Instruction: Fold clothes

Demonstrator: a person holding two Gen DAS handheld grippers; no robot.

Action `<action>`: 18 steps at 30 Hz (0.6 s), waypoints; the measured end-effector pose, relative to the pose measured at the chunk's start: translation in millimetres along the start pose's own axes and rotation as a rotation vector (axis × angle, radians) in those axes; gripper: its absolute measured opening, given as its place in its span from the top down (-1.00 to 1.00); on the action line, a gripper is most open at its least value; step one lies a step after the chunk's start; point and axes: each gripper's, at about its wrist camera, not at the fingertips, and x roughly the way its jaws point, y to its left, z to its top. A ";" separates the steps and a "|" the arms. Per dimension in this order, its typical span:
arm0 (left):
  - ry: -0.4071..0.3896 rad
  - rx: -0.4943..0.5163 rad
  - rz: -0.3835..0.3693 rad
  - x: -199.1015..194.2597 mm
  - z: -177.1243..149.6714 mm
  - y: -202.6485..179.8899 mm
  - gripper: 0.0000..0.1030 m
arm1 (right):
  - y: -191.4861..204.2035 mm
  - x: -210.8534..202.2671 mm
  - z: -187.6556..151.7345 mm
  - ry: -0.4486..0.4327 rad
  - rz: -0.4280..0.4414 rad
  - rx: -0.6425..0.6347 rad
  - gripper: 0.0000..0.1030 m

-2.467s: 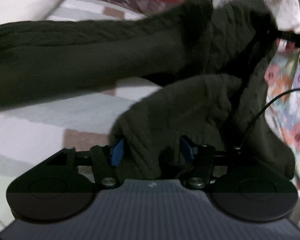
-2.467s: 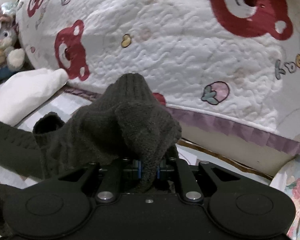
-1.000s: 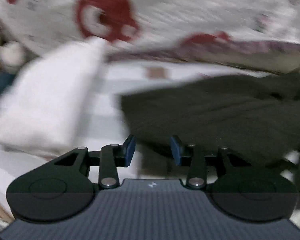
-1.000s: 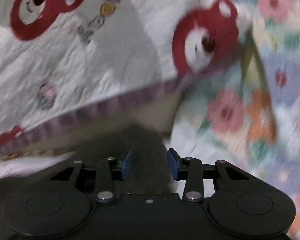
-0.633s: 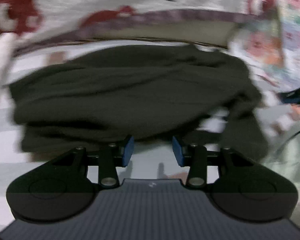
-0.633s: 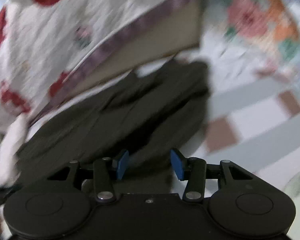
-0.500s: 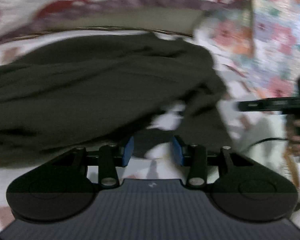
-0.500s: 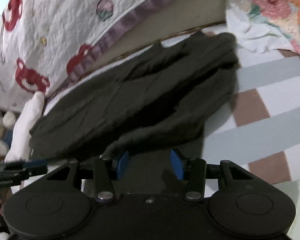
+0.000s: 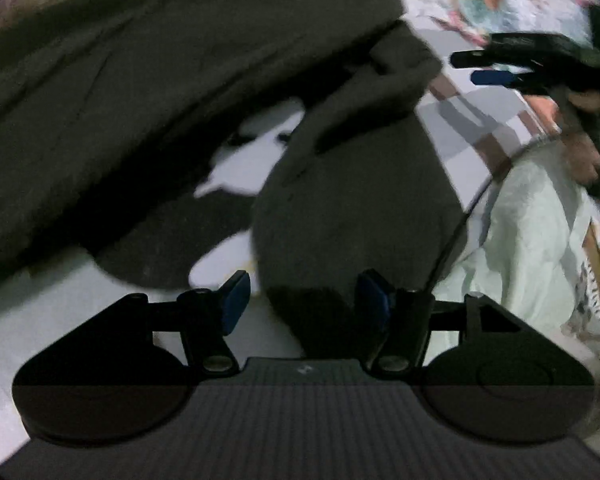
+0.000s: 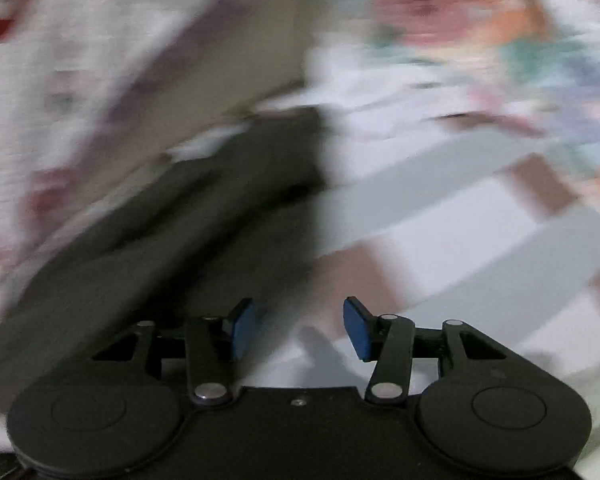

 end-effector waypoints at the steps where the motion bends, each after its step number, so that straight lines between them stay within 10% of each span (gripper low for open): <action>1: -0.010 0.020 0.008 -2.8 -0.7 -4.9 -0.19 | -5.9 1.8 6.3 -0.005 0.007 0.021 -0.06; 3: -0.030 0.061 0.024 -8.5 -2.1 -14.6 -0.05 | -14.7 2.0 14.4 -0.006 0.108 0.088 -0.06; 4: -0.040 0.081 0.032 -11.3 -2.7 -19.5 0.70 | -16.8 3.1 17.2 -0.006 0.138 0.106 -0.06; 5: -0.050 0.102 0.040 -14.2 -3.4 -24.4 0.79 | -16.0 5.4 18.5 -0.006 0.142 0.103 -0.06; 9: -0.089 0.183 0.072 -25.5 -6.2 -43.9 0.81 | -15.3 16.6 20.7 0.012 0.126 0.097 -0.07; 18: -0.372 0.049 0.473 -137.0 -24.2 2.2 0.82 | -28.5 13.6 6.7 0.016 0.122 0.150 -0.07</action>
